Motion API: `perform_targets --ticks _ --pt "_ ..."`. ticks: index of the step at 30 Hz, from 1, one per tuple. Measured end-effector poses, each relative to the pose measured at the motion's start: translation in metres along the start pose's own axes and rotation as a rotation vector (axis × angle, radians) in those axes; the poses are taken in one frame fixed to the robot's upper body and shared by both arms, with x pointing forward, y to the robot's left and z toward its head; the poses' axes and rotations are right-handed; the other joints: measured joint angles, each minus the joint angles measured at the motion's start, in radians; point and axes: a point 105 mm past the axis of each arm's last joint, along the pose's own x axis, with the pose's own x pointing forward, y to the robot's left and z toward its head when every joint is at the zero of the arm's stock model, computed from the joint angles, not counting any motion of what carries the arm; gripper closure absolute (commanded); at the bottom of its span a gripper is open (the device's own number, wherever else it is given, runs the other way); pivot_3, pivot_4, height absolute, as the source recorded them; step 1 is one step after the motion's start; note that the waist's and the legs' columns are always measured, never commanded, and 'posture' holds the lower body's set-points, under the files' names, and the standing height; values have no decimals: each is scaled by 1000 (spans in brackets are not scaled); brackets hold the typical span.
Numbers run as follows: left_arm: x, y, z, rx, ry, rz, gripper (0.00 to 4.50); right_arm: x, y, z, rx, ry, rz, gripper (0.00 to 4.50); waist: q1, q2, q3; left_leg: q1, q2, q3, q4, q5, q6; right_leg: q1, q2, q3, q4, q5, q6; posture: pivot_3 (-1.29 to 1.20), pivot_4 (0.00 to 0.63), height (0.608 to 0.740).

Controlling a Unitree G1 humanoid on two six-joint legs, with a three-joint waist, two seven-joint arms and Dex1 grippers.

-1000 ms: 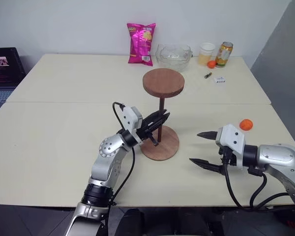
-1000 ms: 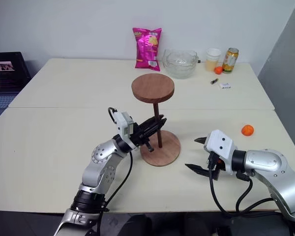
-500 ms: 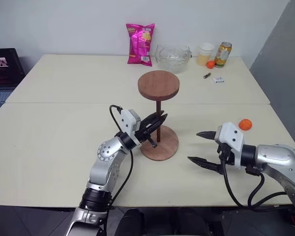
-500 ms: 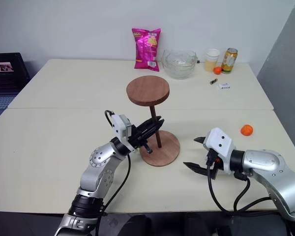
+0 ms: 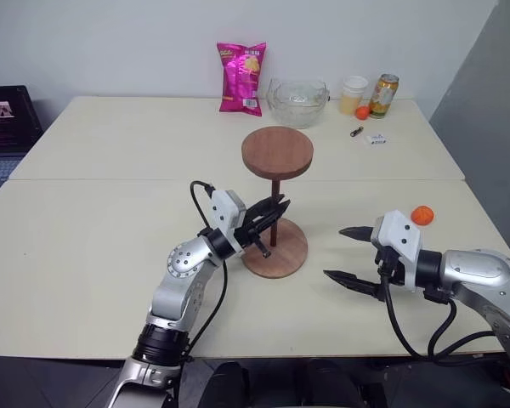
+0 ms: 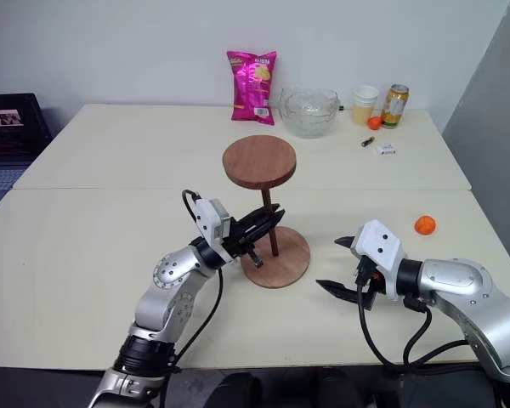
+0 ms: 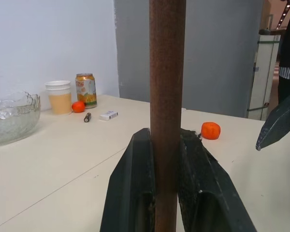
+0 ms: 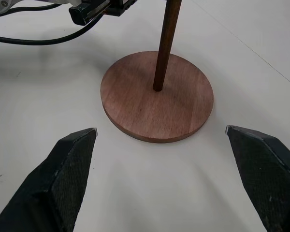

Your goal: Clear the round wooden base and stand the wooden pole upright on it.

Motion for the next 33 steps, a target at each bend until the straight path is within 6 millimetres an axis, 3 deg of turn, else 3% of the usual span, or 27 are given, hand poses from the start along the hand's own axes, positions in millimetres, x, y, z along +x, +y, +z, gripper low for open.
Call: perform_targets --ticks 9,10,11,14,18,33 --pt "-2 2 0 18 25 -12 4249 0 0 0 -3 -2 1 0 -2 0 0 0 1 0 0 0 0 0 0 0 0 0 0 0 150 740" --pt "-2 2 0 17 27 -12 3532 0 0 0 -3 -3 1 0 -2 0 0 0 1 0 0 0 0 0 0 0 0 0 0 0 150 740" --pt "-2 2 0 20 33 -10 3506 0 0 1 -4 -3 1 0 -2 0 0 0 1 0 0 0 0 0 0 0 0 0 0 0 150 740" --pt "-15 8 -28 -25 154 22 2749 0 0 1 -4 -3 0 0 -1 0 1 -1 0 0 -1 0 0 -2 1 0 0 0 0 0 150 740" --pt "-19 9 -35 -43 184 31 1945 0 0 1 -5 -4 0 0 4 -1 1 -4 0 -1 0 0 0 -2 0 -1 -2 0 0 0 150 740" --pt "-29 4 -25 21 212 -91 1945 0 0 2 -22 -12 -5 0 5 -1 1 -8 0 -2 0 0 0 -5 0 -3 -4 0 0 0 150 740"
